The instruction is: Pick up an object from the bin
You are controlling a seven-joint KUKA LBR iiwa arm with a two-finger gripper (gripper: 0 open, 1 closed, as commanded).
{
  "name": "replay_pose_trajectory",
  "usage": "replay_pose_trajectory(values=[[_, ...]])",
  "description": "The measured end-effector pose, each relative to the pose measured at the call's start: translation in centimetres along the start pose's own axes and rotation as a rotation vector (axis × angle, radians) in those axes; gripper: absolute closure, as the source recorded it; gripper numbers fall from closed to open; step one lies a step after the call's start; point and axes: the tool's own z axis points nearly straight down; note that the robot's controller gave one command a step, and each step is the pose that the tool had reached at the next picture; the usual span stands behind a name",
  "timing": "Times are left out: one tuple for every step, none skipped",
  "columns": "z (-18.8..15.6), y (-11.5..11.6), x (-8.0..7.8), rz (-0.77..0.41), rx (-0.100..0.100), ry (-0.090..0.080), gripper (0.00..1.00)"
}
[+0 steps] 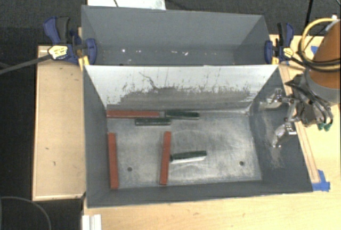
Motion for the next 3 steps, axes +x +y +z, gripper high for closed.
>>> replay_pose_trajectory(values=[[3.6, 2.6, 1.8, -0.063, 0.001, -0.003, 0.00], [9.4, 7.6, 1.6, -0.135, 0.000, -0.004, 0.00], [16.7, 10.5, -1.9, -0.079, -0.001, -0.007, 1.00]])
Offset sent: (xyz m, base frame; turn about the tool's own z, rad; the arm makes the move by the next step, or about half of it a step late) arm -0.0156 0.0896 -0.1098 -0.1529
